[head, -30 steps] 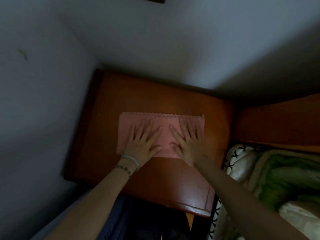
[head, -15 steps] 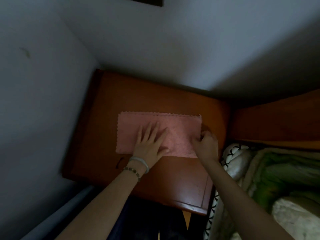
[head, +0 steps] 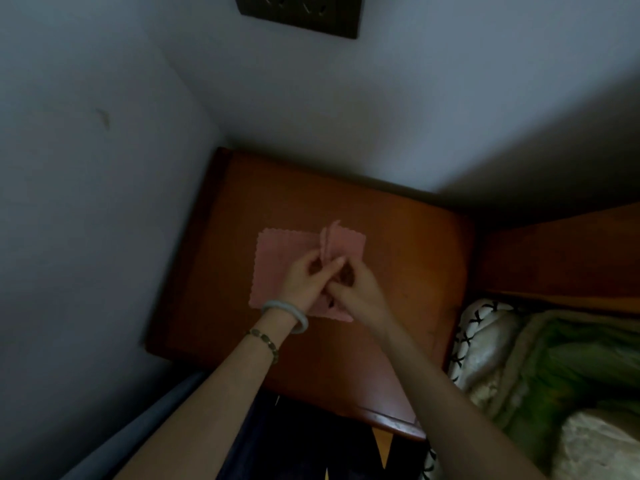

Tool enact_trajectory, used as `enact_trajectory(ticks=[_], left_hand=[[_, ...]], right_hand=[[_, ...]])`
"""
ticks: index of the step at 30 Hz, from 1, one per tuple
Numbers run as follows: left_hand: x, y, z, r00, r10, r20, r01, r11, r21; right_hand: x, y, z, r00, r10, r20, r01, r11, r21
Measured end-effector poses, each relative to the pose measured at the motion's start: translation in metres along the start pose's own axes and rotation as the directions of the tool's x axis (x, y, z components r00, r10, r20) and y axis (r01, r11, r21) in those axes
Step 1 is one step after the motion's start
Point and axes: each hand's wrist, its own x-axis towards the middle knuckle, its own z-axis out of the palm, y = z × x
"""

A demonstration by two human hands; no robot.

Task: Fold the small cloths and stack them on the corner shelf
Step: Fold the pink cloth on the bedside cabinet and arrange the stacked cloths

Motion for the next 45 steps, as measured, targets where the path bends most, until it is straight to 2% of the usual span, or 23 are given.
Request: enact_trajectory(ticks=[2, 4, 6, 7, 8, 10, 12, 15, 18, 20, 21, 23, 25, 26, 31, 36, 38, 40, 41, 42, 43, 44, 45], left_hand=[[0.005, -0.008, -0.020, 0.995, 0.035, -0.095, -0.027, 0.996, 0.082], [0.010, -0.017, -0.039, 0.989, 0.030, -0.147, -0.003, 0.984, 0.178], [0.016, -0.030, -0.059, 0.987, 0.005, -0.160, 0.030, 0.976, 0.215], [0.018, -0.035, -0.066, 0.988, 0.011, -0.152, 0.021, 0.978, 0.209], [0.018, -0.040, -0.072, 0.990, 0.028, -0.138, 0.001, 0.978, 0.206], [0.018, -0.048, -0.080, 0.992, 0.049, -0.118, -0.025, 0.980, 0.198], [0.017, -0.055, -0.083, 0.994, 0.033, -0.109, -0.009, 0.976, 0.216], [0.016, -0.061, -0.084, 0.983, 0.037, -0.178, 0.018, 0.954, 0.300], [0.014, -0.059, -0.082, 0.939, 0.101, -0.329, 0.031, 0.927, 0.375], [0.014, -0.058, -0.079, 0.906, 0.212, -0.367, 0.024, 0.838, 0.544], [0.015, -0.058, -0.077, 0.897, 0.309, -0.316, -0.026, 0.751, 0.660], [0.019, -0.064, -0.074, 0.896, 0.443, -0.041, -0.189, 0.462, 0.866], [0.024, -0.079, -0.075, 0.897, 0.386, 0.217, -0.300, 0.168, 0.939], [0.027, -0.085, -0.077, 0.901, 0.343, 0.267, -0.320, 0.106, 0.941], [0.027, -0.093, -0.078, 0.926, 0.268, 0.264, -0.292, 0.069, 0.954], [0.022, -0.091, -0.085, 0.948, 0.177, 0.264, -0.284, 0.101, 0.954], [0.020, -0.080, -0.086, 0.954, 0.184, 0.238, -0.270, 0.171, 0.948], [0.015, -0.067, -0.086, 0.967, 0.244, 0.072, -0.160, 0.361, 0.919], [0.012, -0.061, -0.085, 0.962, 0.264, -0.070, -0.070, 0.486, 0.871], [0.011, -0.057, -0.084, 0.946, 0.236, -0.220, 0.029, 0.618, 0.786], [0.010, -0.055, -0.082, 0.929, 0.160, -0.335, 0.122, 0.720, 0.683], [0.011, -0.056, -0.080, 0.910, 0.074, -0.408, 0.204, 0.777, 0.596], [0.014, -0.057, -0.077, 0.893, 0.009, -0.450, 0.258, 0.809, 0.528]], right_hand=[[0.000, 0.001, 0.010, 0.998, -0.049, 0.036, 0.050, 0.999, -0.018], [0.002, 0.007, 0.012, 0.978, -0.204, -0.036, 0.181, 0.927, -0.329], [0.004, 0.017, 0.012, 0.907, -0.420, -0.041, 0.285, 0.681, -0.675], [0.007, 0.022, 0.012, 0.880, -0.475, 0.008, 0.308, 0.557, -0.772], [0.010, 0.027, 0.012, 0.881, -0.467, 0.080, 0.321, 0.464, -0.826], [0.017, 0.037, 0.013, 0.902, -0.370, 0.221, 0.354, 0.345, -0.869], [0.024, 0.047, 0.013, 0.909, -0.311, 0.276, 0.362, 0.263, -0.894], [0.029, 0.055, 0.012, 0.923, -0.257, 0.287, 0.346, 0.220, -0.912], [0.029, 0.051, 0.011, 0.886, -0.359, 0.294, 0.389, 0.231, -0.892], [0.031, 0.042, 0.012, 0.863, -0.437, 0.253, 0.389, 0.255, -0.885], [0.034, 0.039, 0.013, 0.856, -0.458, 0.240, 0.386, 0.255, -0.887], [0.041, 0.040, 0.016, 0.852, -0.448, 0.272, 0.401, 0.222, -0.889], [0.049, 0.050, 0.019, 0.842, -0.419, 0.341, 0.443, 0.174, -0.879], [0.054, 0.056, 0.019, 0.841, -0.401, 0.364, 0.454, 0.156, -0.877], [0.054, 0.058, 0.019, 0.862, -0.367, 0.350, 0.423, 0.142, -0.895], [0.044, 0.067, 0.019, 0.865, -0.354, 0.357, 0.425, 0.136, -0.895], [0.042, 0.064, 0.022, 0.862, -0.395, 0.318, 0.413, 0.183, -0.892], [0.032, 0.052, 0.025, 0.870, -0.456, 0.186, 0.366, 0.347, -0.863], [0.028, 0.045, 0.026, 0.869, -0.488, 0.075, 0.331, 0.463, -0.822], [0.024, 0.040, 0.028, 0.892, -0.448, -0.052, 0.261, 0.607, -0.751], [0.022, 0.038, 0.029, 0.924, -0.339, -0.176, 0.153, 0.751, -0.643], [0.022, 0.036, 0.031, 0.941, -0.195, -0.277, 0.026, 0.856, -0.516], [0.024, 0.035, 0.034, 0.940, -0.068, -0.334, -0.079, 0.910, -0.407]])
